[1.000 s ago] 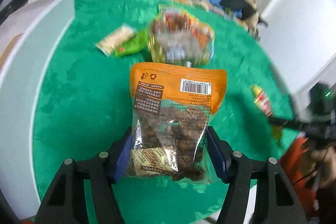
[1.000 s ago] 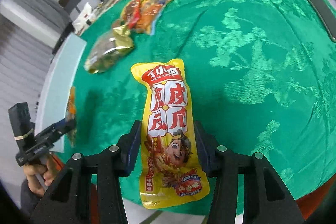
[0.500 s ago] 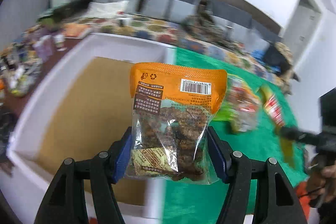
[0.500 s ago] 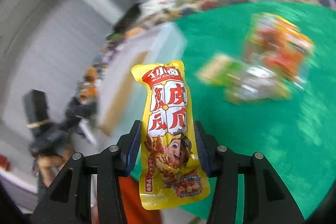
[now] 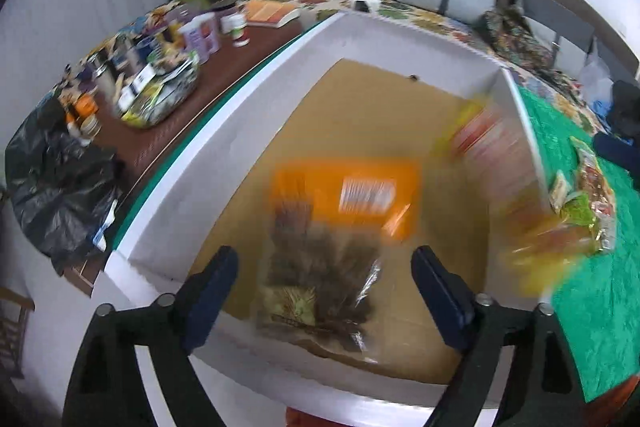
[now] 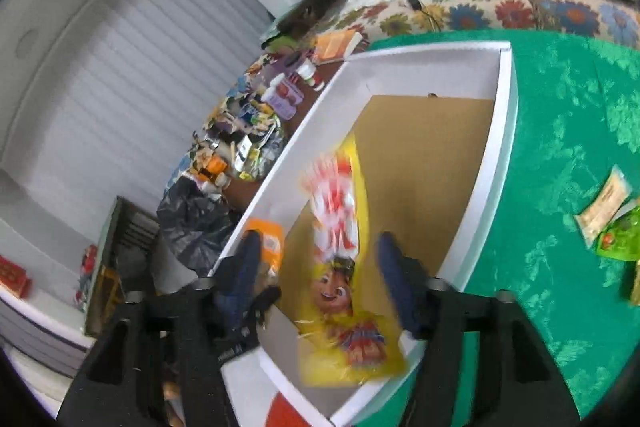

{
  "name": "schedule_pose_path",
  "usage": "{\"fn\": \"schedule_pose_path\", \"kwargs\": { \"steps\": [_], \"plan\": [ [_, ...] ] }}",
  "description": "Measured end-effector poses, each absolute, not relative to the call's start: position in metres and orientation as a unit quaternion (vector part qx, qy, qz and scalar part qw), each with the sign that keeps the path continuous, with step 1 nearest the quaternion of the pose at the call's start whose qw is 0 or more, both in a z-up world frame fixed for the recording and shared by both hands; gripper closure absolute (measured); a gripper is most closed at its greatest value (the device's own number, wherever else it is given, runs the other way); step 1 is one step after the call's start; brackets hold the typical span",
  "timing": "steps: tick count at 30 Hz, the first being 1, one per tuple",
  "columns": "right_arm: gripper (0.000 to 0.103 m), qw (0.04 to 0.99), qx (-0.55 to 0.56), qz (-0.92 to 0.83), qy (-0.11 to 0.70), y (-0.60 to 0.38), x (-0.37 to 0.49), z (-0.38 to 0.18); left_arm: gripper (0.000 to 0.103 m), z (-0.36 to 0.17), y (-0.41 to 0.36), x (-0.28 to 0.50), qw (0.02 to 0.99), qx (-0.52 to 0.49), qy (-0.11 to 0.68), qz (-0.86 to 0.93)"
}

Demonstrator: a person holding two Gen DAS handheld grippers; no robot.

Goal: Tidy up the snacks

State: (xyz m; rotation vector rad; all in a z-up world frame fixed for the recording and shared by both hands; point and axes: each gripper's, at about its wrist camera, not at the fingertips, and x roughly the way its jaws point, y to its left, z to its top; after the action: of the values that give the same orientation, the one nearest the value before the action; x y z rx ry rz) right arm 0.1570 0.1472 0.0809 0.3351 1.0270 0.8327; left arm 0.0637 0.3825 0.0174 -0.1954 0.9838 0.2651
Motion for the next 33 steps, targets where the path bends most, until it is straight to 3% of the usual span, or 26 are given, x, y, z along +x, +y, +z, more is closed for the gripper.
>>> {"fn": "schedule_pose_path", "kwargs": {
  "steps": [7, 13, 19, 22, 25, 33],
  "plan": [
    [0.034, 0.797, 0.177, 0.346, 0.462, 0.087, 0.16, 0.078, 0.014, 0.024, 0.351, 0.063, 0.887, -0.07, 0.437, 0.13],
    [0.034, 0.864, 0.057, 0.23, 0.445, -0.006, 0.133, 0.025, 0.01, 0.04, 0.279, 0.086, 0.921, -0.03, 0.379, 0.082],
    [0.034, 0.888, -0.015, 0.089, 0.452, -0.151, 0.099, -0.041, 0.007, 0.007, 0.219, 0.123, 0.899, 0.012, 0.432, 0.07],
    [0.034, 0.891, -0.012, 0.021, 0.453, -0.227, 0.086, -0.055, 0.007, 0.004, 0.194, 0.124, 0.894, 0.064, 0.438, 0.073],
    [0.034, 0.893, 0.013, -0.037, 0.449, -0.287, 0.084, -0.06, 0.007, 0.002, 0.188, 0.118, 0.89, 0.05, 0.447, 0.072],
    [0.035, 0.893, 0.057, -0.098, 0.436, -0.346, 0.086, -0.069, 0.007, -0.002, 0.178, 0.106, 0.884, 0.038, 0.46, 0.076]
  ]
}}
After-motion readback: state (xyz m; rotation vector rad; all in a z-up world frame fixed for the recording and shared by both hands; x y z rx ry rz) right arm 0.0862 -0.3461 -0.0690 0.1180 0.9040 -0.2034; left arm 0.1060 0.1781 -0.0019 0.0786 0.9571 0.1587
